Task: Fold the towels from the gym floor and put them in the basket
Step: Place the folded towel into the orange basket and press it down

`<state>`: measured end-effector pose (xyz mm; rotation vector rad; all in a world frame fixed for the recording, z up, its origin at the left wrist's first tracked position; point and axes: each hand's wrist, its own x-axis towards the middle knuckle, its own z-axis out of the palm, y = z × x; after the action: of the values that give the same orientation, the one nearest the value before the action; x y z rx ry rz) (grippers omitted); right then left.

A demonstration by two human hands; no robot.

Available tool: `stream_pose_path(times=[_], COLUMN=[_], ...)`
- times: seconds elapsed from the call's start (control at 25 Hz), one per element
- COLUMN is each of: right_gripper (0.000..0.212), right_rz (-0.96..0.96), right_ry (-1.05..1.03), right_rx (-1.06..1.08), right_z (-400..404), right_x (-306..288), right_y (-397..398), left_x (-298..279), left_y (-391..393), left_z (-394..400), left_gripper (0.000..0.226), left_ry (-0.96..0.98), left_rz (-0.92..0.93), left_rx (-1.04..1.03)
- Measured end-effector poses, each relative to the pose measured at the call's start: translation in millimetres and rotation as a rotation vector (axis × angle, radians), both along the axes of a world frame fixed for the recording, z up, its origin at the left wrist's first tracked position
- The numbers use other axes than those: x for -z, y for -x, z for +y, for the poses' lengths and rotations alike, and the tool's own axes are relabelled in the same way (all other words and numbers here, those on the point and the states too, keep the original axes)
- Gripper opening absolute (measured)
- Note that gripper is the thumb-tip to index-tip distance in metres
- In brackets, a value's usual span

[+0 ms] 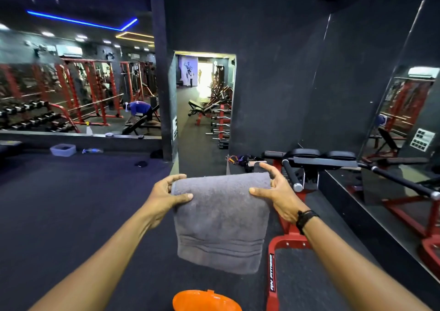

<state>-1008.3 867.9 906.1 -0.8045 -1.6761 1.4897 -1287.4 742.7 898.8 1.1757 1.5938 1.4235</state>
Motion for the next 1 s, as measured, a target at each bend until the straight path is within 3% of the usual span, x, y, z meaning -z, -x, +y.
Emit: stream_pose_path(times=[0.04, 0.16, 0.28, 0.36, 0.48, 0.6, 0.68, 0.76, 0.88, 1.0], right_gripper=[0.105, 0.074, 0.037, 0.028, 0.022, 0.025, 0.02, 0.032, 0.038, 0.044], right_rz=[-0.099, -0.63, -0.801, -0.859, -0.842, -0.816, -0.551, -0.237, -0.214, -0.01], right_ry=[-0.077, -0.512, -0.624, -0.663, -0.622, -0.524, -0.415, -0.205, -0.061, 0.102], right_rx=[-0.018, -0.007, 0.045, 0.054, 0.054, -0.018, -0.025, -0.079, -0.139, -0.052], right_z=[-2, -1, 2, 7, 10, 12, 12, 10, 1, 6], right_x=[-4, -2, -2, -4, -6, -17, -43, -62, -45, -24], right_y=[-1, 0, -1, -2, -3, -5, -6, -3, 9, 13], left_x=[-1, 1, -1, -5, -9, -18, -41, -60, -54, -37], left_y=[1, 7, 7, 6, 12, 11, 12, 18, 7, 0], left_z=[2, 7, 9, 8, 7, 4, 4, 7, 3, 6], left_gripper=[0.054, 0.028, 0.016, 0.017, 0.022, 0.027, 0.034, 0.059, 0.081, 0.084], left_ry=[0.007, 0.067, 0.068, 0.058, 0.094, 0.143, -0.007, -0.161, -0.05, -0.103], left_rz=[0.039, 0.247, 0.467, 0.533, 0.553, 0.429, 0.186, -0.047, -0.152, -0.312], left_rx=[0.02, 0.051, 0.0, -0.029, -0.045, 0.019, 0.007, 0.049, 0.16, 0.046])
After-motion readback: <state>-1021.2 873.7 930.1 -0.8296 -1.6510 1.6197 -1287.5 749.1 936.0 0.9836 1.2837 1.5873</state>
